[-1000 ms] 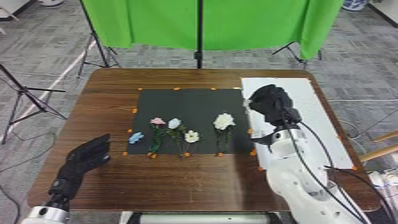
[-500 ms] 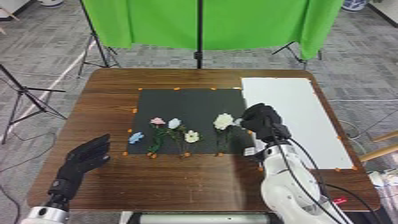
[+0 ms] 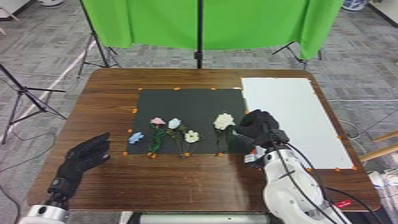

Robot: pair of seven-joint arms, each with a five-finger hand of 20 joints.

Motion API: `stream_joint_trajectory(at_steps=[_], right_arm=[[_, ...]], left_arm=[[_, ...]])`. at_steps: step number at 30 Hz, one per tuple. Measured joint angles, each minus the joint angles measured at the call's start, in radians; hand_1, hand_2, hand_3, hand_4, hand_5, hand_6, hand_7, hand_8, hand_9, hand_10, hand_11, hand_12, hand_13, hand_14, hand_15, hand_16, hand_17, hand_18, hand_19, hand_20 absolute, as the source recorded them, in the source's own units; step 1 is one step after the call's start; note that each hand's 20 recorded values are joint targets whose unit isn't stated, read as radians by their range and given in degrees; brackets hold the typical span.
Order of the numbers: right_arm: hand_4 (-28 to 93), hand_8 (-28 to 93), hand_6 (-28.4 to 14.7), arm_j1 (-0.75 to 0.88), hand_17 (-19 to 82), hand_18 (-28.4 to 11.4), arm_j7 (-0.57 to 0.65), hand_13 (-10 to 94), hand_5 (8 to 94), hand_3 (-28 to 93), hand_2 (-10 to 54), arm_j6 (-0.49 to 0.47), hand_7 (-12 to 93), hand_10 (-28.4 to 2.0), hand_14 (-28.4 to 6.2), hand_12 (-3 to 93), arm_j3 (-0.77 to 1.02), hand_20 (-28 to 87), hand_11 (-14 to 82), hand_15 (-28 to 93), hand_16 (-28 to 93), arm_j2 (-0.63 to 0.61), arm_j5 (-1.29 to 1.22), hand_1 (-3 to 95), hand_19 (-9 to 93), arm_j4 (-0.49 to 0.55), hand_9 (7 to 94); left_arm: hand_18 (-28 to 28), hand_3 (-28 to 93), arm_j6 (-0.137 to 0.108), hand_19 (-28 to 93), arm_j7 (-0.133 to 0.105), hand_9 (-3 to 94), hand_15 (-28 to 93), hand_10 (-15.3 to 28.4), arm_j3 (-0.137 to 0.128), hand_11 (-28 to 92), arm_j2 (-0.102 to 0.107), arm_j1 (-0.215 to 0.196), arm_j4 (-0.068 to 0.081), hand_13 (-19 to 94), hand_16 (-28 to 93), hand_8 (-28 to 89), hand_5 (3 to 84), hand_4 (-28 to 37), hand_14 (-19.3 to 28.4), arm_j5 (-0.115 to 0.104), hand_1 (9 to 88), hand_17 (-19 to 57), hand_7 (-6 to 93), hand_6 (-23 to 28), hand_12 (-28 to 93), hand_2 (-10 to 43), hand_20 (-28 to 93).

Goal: Arrange flowers

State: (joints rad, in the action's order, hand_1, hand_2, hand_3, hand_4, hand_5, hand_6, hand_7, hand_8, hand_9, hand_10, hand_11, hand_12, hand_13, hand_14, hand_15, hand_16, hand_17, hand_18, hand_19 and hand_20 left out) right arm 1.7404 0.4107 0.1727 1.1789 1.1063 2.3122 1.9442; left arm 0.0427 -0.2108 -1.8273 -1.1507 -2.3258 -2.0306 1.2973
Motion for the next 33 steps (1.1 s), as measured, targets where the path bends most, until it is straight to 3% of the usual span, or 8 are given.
stream_joint_trajectory(at_steps=[6,20,22,25,27,29,33], right_arm=[[-16,-10,1.5,0.009,57,-16.3,-0.005,82,68.2,67,-9.5,-0.024,20,-13.1,-4.9,20.3,0.005,61,17.2,66,35,-0.001,-0.002,39.8,93,0.002,69.8],[-15,-11,0.9,0.010,55,-16.8,-0.008,81,64.9,66,-9.5,-0.044,18,-14.3,-5.9,20.2,0.005,60,16.4,65,34,-0.004,-0.017,35.4,93,0.014,68.6],[-13,-10,-0.1,0.011,51,-17.5,-0.011,78,64.1,66,-9.5,-0.040,18,-15.1,-7.8,20.3,0.012,52,15.6,61,33,-0.005,-0.036,33.0,92,0.025,67.4],[-13,-9,-1.6,0.020,38,-19.8,-0.031,68,62.8,67,-6.1,-0.028,17,-16.7,-12.6,20.3,0.050,47,14.7,54,30,-0.007,-0.145,26.4,81,0.057,65.1],[-14,-9,-2.1,0.034,29,-20.0,-0.083,60,61.3,69,-4.0,-0.025,16,-17.1,-15.9,19.9,0.103,48,13.8,44,26,-0.008,-0.279,22.7,65,0.085,63.1],[-14,-9,-2.3,0.053,24,-19.5,-0.179,55,59.0,71,-2.6,-0.036,15,-16.9,-16.7,19.3,0.177,45,11.3,33,27,-0.008,-0.421,19.5,53,0.107,60.1],[-15,-7,-1.4,0.094,18,-18.0,-0.406,40,43.1,73,0.7,-0.203,9,-15.9,-17.3,17.1,0.346,34,5.0,11,28,-0.007,-0.592,10.2,24,0.117,43.8]], left_arm=[[11.1,65,0.001,3,0.000,36.9,10,11.4,0.000,16,0.001,0.001,0.000,32,4,-6,39.5,-9.9,15.1,0.001,34.9,6.7,11.0,3.8,14,-9.5,18],[11.5,65,0.001,3,0.000,36.9,10,11.4,0.000,16,0.001,0.002,0.000,32,4,-6,39.4,-10.1,15.3,0.004,35.0,6.3,11.1,3.7,14,-9.5,18],[11.5,65,0.001,3,0.000,36.9,10,11.4,0.000,16,0.001,0.004,0.000,32,4,-6,39.4,-10.2,15.2,0.005,35.1,6.3,11.1,3.8,14,-9.5,18],[11.3,65,0.001,3,-0.002,37.0,10,11.5,0.002,16,0.002,0.009,0.000,32,4,-6,39.5,-10.1,15.3,0.005,35.1,6.5,11.2,3.8,14,-9.5,18],[11.1,65,0.001,3,-0.003,37.1,10,11.6,0.004,16,0.007,0.015,0.000,32,4,-6,39.8,-10.1,15.3,0.005,35.1,6.7,11.3,3.9,14,-9.5,18],[10.9,65,0.001,3,-0.005,37.2,10,11.6,0.009,17,0.018,0.025,0.001,32,4,-6,40.0,-10.1,15.4,0.003,35.1,6.8,11.3,3.9,14,-9.5,18],[10.7,65,0.001,3,-0.018,38.2,11,12.0,0.025,17,0.043,0.062,0.004,33,4,-6,41.0,-10.3,15.5,-0.001,35.1,7.2,11.5,4.2,14,-9.5,18]])
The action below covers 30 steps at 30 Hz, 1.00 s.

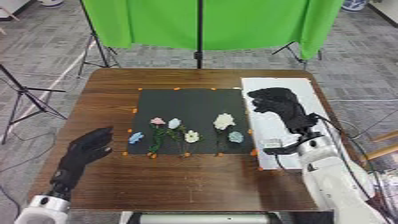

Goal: Arrange flowers

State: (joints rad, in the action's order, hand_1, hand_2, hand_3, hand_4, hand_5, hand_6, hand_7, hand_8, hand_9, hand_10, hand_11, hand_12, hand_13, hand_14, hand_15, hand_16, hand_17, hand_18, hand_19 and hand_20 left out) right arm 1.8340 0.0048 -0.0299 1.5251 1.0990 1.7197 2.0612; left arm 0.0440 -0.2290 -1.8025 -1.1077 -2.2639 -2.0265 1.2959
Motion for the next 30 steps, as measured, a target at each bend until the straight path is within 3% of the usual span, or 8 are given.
stream_joint_trajectory(at_steps=[3,5,8,11,14,17,26,30], right_arm=[[-16,-7,-0.6,0.023,15,-16.8,-0.086,30,34.0,75,0.9,-0.161,7,-15.2,-15.6,14.7,0.069,28,2.9,6,24,-0.002,-0.095,5.3,12,-0.010,36.2],[-17,-7,0.1,0.037,11,-14.9,-0.106,24,30.6,77,1.1,-0.190,7,-14.2,-13.5,13.3,0.060,25,2.0,2,20,-0.003,-0.196,2.6,8,-0.023,33.7],[-19,-9,1.2,0.067,7,-12.4,-0.157,20,27.4,79,0.8,-0.150,8,-12.5,-11.1,11.5,0.020,22,1.1,-1,17,0.015,-0.383,-0.4,6,-0.041,30.8],[-20,-9,1.4,0.109,5,-11.1,-0.255,17,25.8,79,0.7,-0.044,9,-11.6,-10.1,10.8,0.001,21,0.7,-3,16,0.075,-0.531,-1.6,5,-0.046,29.1],[-20,-9,1.5,0.151,5,-11.2,-0.321,17,25.7,80,0.8,0.036,9,-11.6,-10.3,10.6,0.012,21,0.7,-3,15,0.158,-0.647,-2.3,6,-0.043,28.8],[-20,-9,1.4,0.192,5,-12.0,-0.316,18,26.5,80,0.8,0.036,9,-12.2,-11.2,10.8,0.049,21,1.2,-3,16,0.219,-0.757,-2.3,6,-0.032,29.9],[-19,-9,0.8,0.313,8,-13.7,-0.296,21,31.6,80,-0.2,0.007,9,-13.4,-13.0,11.3,0.139,22,2.5,1,16,0.225,-0.739,-1.0,8,-0.001,33.6],[-19,-9,0.7,0.336,8,-13.9,-0.296,21,31.9,80,-1.1,0.007,9,-13.6,-13.2,11.4,0.141,22,2.4,1,16,0.226,-0.738,-0.3,9,0.001,33.4]], left_arm=[[10.7,65,-0.001,3,-0.016,38.5,11,12.0,0.018,18,0.007,0.043,0.001,33,3,-6,41.3,-10.6,15.5,0.000,35.0,7.3,11.7,4.2,14,-9.5,18],[10.7,65,0.000,3,-0.024,38.8,12,12.1,0.033,18,0.007,0.073,0.000,33,3,-6,41.6,-10.6,15.5,0.002,34.9,7.3,11.7,4.3,13,-9.5,18],[10.7,66,0.008,3,-0.031,38.9,11,12.1,0.050,18,0.001,0.110,-0.003,33,3,-6,41.8,-10.6,15.6,0.006,34.6,7.3,11.7,4.4,13,-9.5,18],[10.6,65,0.029,3,-0.033,39.2,11,12.2,0.059,18,-0.011,0.131,-0.011,33,3,-6,42.0,-10.9,15.6,0.015,34.5,7.5,11.8,4.4,13,-9.5,18],[10.6,65,0.051,3,-0.035,39.4,11,12.4,0.060,18,-0.026,0.135,-0.023,33,3,-6,42.1,-11.2,15.7,0.026,34.0,7.6,11.7,4.4,13,-9.5,19],[10.6,66,0.055,3,-0.037,39.6,11,12.4,0.060,18,-0.042,0.135,-0.033,33,3,-6,42.2,-11.4,15.8,0.029,33.4,7.6,11.5,4.5,13,-9.5,19],[10.8,66,0.067,3,-0.016,39.9,11,12.6,0.049,18,-0.095,0.122,-0.063,33,3,-6,42.6,-12.1,16.1,0.031,32.5,7.6,10.7,4.7,13,-9.5,19],[10.9,66,0.081,3,-0.003,40.0,11,12.6,0.049,17,-0.109,0.122,-0.066,33,3,-6,42.7,-12.2,16.2,0.032,32.3,7.4,10.6,4.7,13,-9.5,18]])
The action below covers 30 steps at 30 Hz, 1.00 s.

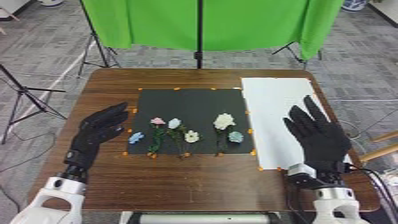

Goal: Arrange flowers

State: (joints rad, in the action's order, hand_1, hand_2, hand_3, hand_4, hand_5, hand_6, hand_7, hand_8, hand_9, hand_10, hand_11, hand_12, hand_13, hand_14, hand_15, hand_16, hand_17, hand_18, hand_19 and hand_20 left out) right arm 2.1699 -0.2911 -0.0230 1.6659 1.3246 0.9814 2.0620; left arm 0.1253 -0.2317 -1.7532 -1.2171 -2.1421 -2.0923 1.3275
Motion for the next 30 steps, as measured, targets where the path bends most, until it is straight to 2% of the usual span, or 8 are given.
stream_joint_trajectory(at_steps=[3,11,14,22,25,27,28,30], right_arm=[[-19,-9,0.6,0.004,8,-13.9,0.001,21,32.1,80,-1.5,-0.004,9,-13.6,-13.2,11.4,-0.004,22,2.3,1,16,0.002,0.007,0.0,8,0.000,33.2],[-18,-9,0.3,0.004,9,-14.0,-0.001,22,33.2,80,-1.7,-0.015,9,-13.7,-13.3,11.6,-0.016,22,2.3,2,16,0.005,0.036,0.2,8,0.003,33.3],[-18,-8,0.1,0.004,9,-14.1,0.003,22,34.0,79,-1.5,-0.025,9,-13.8,-13.4,11.7,-0.019,22,2.5,2,16,0.003,0.036,0.4,8,0.004,33.6],[-18,-8,-0.2,0.004,10,-14.4,0.012,23,36.5,79,-0.8,-0.041,9,-13.9,-13.6,11.8,-0.020,22,2.8,3,16,0.004,0.039,0.6,8,0.005,34.9],[-16,-8,-0.4,0.001,11,-13.5,0.013,24,37.6,82,2.5,-0.048,9,-14.1,-13.7,11.9,-0.020,22,3.0,4,16,0.000,0.041,2.2,7,0.005,35.4],[-15,-8,-0.8,-0.002,12,-12.3,0.015,25,38.6,83,3.5,-0.060,10,-14.6,-13.8,11.9,-0.019,22,3.2,4,15,-0.002,0.042,3.1,6,0.003,36.1],[-15,-8,-0.9,-0.005,13,-12.0,0.015,25,38.9,83,3.6,-0.066,10,-14.7,-13.6,11.9,-0.018,22,3.2,4,15,-0.002,0.042,3.2,5,0.002,36.3],[-14,-8,-1.0,-0.012,14,-11.5,0.015,26,39.1,83,3.6,-0.075,10,-14.7,-13.2,11.9,-0.019,22,3.2,5,15,-0.004,0.041,3.3,4,-0.002,36.4]], left_arm=[[10.9,66,0.012,3,0.008,40.1,11,12.7,-0.002,17,-0.003,0.001,-0.002,33,3,-6,42.8,-12.2,16.3,0.001,32.0,7.4,10.4,4.8,13,-9.5,18],[11.0,65,0.033,3,0.035,40.1,11,12.7,-0.036,17,-0.015,-0.004,-0.015,33,3,-5,42.8,-13.1,16.6,0.001,30.9,7.1,9.8,4.8,13,-8.6,18],[11.0,65,0.047,3,0.046,40.3,11,12.8,-0.041,17,-0.017,-0.005,-0.017,33,3,-5,42.9,-13.3,16.7,0.012,30.9,7.1,9.8,4.8,13,-8.4,18],[11.2,66,0.044,4,0.035,41.7,12,13.2,-0.021,17,-0.018,-0.004,-0.017,35,3,-5,43.9,-13.9,16.9,0.025,30.2,7.6,10.5,4.9,13,-7.4,18],[11.3,66,0.031,4,0.020,43.3,13,13.6,-0.015,18,-0.018,-0.003,-0.016,36,3,-5,45.2,-14.1,17.3,0.024,30.3,8.2,11.1,5.0,14,-7.0,18],[11.4,67,0.011,5,0.008,44.5,15,13.7,-0.012,19,-0.018,-0.004,-0.016,37,3,-5,46.1,-14.2,17.5,0.020,30.2,8.4,11.8,5.1,14,-6.7,19],[11.4,67,-0.009,5,-0.003,44.8,15,13.7,-0.006,20,-0.018,-0.005,-0.016,37,3,-5,46.5,-14.4,17.5,0.017,30.2,8.5,12.2,4.9,14,-6.6,19],[11.5,67,-0.072,5,-0.041,45.6,17,13.7,0.017,20,-0.014,-0.005,-0.009,38,2,-6,47.0,-14.6,17.6,0.007,30.2,8.9,12.9,4.8,13,-6.4,19]])
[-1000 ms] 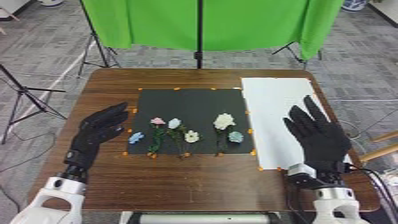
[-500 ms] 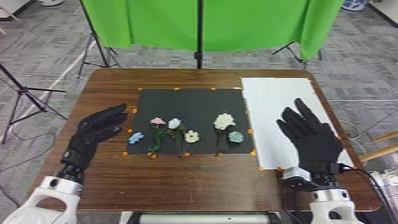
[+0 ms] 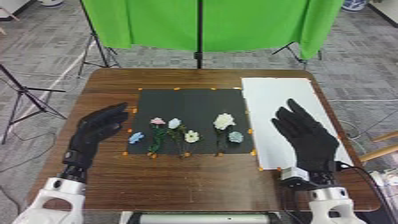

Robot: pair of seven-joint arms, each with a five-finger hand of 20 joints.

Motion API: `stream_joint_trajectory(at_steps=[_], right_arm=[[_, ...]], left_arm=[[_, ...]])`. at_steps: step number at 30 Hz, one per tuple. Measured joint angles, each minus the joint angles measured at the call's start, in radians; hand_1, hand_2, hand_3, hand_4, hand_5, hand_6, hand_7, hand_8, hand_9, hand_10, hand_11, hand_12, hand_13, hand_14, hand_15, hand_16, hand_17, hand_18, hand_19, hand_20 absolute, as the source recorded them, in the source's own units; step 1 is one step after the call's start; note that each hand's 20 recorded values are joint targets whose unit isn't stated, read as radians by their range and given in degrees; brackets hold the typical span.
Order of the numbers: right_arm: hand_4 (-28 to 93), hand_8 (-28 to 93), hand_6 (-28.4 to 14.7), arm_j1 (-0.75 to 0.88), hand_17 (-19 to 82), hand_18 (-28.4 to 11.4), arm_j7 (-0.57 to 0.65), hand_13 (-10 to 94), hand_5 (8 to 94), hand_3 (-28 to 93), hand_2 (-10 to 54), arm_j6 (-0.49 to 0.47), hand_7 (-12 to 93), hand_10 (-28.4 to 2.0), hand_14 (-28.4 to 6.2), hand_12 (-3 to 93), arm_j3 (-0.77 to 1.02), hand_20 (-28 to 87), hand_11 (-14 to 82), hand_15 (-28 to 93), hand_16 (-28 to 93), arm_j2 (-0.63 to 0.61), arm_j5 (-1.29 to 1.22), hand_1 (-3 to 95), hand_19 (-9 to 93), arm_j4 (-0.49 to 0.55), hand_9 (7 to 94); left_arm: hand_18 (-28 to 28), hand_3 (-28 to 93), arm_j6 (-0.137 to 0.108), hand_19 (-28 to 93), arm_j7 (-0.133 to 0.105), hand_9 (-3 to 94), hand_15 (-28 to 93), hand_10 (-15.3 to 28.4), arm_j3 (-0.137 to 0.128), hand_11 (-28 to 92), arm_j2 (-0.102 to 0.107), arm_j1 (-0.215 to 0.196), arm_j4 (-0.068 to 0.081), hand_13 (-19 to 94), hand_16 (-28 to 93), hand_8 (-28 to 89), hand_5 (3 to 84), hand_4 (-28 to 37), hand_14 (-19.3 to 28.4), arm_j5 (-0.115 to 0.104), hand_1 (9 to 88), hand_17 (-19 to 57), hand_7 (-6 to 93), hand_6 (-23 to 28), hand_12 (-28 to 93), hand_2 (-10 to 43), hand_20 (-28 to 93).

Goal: Arrange flowers

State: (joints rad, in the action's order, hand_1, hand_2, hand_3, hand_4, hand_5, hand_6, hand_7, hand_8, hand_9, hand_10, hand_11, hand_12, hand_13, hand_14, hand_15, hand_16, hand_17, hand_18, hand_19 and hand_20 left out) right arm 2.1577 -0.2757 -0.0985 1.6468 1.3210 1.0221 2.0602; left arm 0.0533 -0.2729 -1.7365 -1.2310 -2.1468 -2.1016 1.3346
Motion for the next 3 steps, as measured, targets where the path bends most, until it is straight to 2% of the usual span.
stream_joint_trajectory(at_steps=[2,3], right_arm=[[-15,-8,-1.1,-0.007,14,-11.4,0.000,26,39.2,82,3.4,-0.005,9,-14.8,-12.4,11.9,-0.002,22,3.2,5,14,-0.002,-0.006,3.2,3,-0.003,36.6],[-15,-8,-1.2,-0.010,14,-11.0,-0.001,26,39.4,82,3.3,-0.007,9,-14.7,-11.8,11.8,-0.003,22,3.2,5,14,-0.003,-0.010,3.2,3,-0.004,36.8]], left_arm=[[11.6,67,-0.075,6,-0.050,45.9,17,13.8,0.031,21,0.008,0.002,0.010,38,2,-6,47.2,-14.7,17.6,-0.010,30.3,9.8,13.3,4.7,13,-6.3,20],[12.6,67,-0.102,12,-0.070,46.0,18,13.8,0.043,21,0.012,0.003,0.015,39,2,-6,47.3,-14.8,17.8,-0.014,30.3,12.2,13.2,4.8,13,-6.2,23]])
